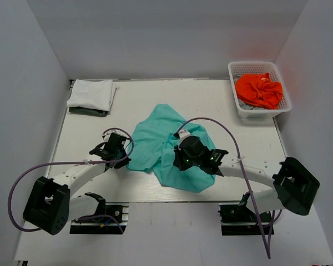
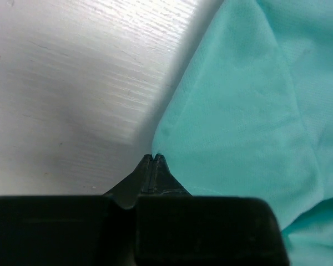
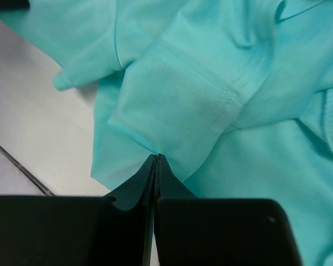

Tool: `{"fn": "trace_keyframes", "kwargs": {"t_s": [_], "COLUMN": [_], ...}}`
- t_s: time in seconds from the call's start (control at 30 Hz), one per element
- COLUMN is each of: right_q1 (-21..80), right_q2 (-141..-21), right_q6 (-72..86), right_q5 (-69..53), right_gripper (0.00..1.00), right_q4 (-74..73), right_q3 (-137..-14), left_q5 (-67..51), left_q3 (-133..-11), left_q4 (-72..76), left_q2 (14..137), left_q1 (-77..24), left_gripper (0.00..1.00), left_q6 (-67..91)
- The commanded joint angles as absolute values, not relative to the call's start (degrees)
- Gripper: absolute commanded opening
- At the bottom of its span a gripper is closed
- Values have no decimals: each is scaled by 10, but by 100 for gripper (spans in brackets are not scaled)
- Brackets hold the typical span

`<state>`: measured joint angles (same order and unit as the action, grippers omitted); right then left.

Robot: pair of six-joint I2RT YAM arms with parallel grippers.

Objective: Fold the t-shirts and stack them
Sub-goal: Flatten out the tshirt

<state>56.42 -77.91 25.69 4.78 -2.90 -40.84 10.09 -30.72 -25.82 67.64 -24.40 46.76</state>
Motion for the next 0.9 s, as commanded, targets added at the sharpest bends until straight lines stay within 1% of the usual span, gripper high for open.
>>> {"fn": "trace_keyframes", "kwargs": {"t_s": [0.0,0.13,0.17,0.23,0.27,0.33,0.47,0.5,0.67,0.77,0.8,0.87], "right_q1": [566,567,564,564,564,564,563,563,563,564,563,565], "right_q2": [-718,-631,-608,-580,-565,-546,-502,-497,-452,-425,-415,-399], "right_q6": [286,280,273,267,266,270,284,284,209,145,115,102], "right_q5": [125,197,232,266,324,392,558,579,613,587,571,556], "right_gripper": [0,0,0,0,0,0,0,0,0,0,0,0], "right_q4": [-32,-49,-57,-91,-104,-155,-213,-225,-208,-172,-167,-162], "right_q3": [-396,-387,-388,-406,-414,-450,-503,-511,-597,-634,-648,-681], "left_q5": [111,104,98,98,98,107,169,176,219,224,209,193], "left_q3": [-340,-370,-388,-409,-431,-464,-542,-560,-690,-748,-773,-802], "left_q4": [-282,-295,-295,-302,-302,-297,-302,-302,-325,-315,-309,-302], "left_q2": [633,588,579,562,544,525,495,495,495,490,484,478], "left_q1": [-246,-246,-246,-246,-246,-246,-246,-246,-246,-246,-246,-246], "left_gripper": [0,0,0,0,0,0,0,0,0,0,0,0], "left_q6": [458,445,445,445,445,440,439,434,428,408,398,382]}}
